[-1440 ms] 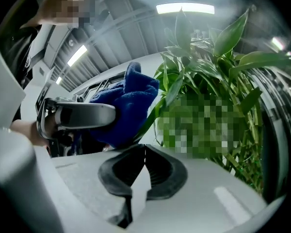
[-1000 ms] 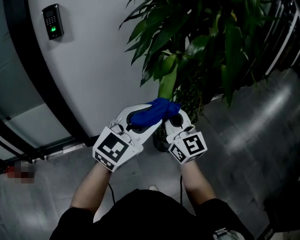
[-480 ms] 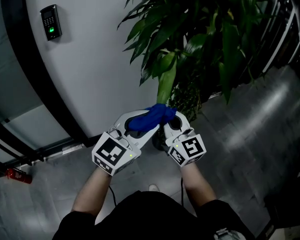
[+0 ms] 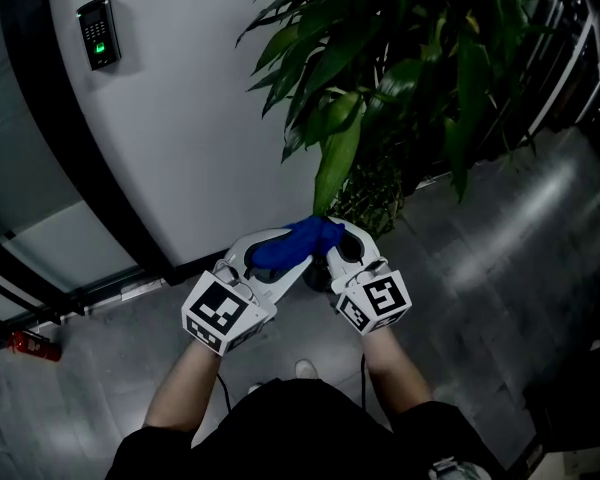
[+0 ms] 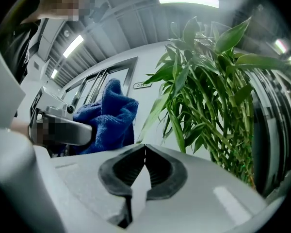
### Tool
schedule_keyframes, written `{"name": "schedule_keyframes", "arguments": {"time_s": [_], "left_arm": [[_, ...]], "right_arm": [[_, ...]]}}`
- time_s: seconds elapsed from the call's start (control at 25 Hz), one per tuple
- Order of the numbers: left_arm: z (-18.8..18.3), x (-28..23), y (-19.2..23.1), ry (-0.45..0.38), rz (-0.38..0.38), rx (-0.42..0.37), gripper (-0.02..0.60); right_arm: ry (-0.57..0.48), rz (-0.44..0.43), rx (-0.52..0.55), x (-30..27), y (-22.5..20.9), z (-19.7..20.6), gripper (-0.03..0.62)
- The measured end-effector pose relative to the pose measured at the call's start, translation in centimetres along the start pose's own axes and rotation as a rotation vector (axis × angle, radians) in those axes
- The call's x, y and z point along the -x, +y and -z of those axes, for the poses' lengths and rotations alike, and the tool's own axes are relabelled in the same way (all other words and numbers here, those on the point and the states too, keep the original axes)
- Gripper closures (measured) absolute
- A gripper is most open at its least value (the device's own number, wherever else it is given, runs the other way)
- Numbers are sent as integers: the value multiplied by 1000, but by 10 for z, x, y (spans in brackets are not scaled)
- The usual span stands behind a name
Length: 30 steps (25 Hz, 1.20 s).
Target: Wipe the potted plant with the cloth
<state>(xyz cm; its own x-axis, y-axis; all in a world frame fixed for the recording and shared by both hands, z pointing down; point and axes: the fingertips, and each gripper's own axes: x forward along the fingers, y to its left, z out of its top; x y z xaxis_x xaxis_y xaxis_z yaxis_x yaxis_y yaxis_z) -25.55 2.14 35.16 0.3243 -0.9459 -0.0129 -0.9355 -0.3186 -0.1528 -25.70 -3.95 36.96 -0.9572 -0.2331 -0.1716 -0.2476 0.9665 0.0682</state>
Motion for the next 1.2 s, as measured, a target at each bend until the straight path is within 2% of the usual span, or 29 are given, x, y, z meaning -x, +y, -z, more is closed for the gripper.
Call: {"name": "schedule_keyframes", "arguments": {"time_s": [0.28, 0.44, 0.56, 0.84, 1.04, 1.2], "left_arm": [[15, 23, 15, -42, -6, 147, 426], [17, 50, 31, -84, -37, 219, 426], [17, 73, 43, -97, -78, 234, 426], [18, 132, 64, -114, -162, 229, 426], [30, 151, 86, -104, -179, 241, 426], [33, 147, 113, -115, -171, 229, 426]], "right_arm": [[65, 16, -22, 4, 7, 28, 591], [89, 14, -42, -3, 21, 42, 591], [100, 3, -37, -16, 41, 48, 591], [120, 38, -54, -47, 76, 58, 591], [164, 0, -54, -66, 98, 78, 591], [178, 28, -32, -91, 83, 91, 591]]}}
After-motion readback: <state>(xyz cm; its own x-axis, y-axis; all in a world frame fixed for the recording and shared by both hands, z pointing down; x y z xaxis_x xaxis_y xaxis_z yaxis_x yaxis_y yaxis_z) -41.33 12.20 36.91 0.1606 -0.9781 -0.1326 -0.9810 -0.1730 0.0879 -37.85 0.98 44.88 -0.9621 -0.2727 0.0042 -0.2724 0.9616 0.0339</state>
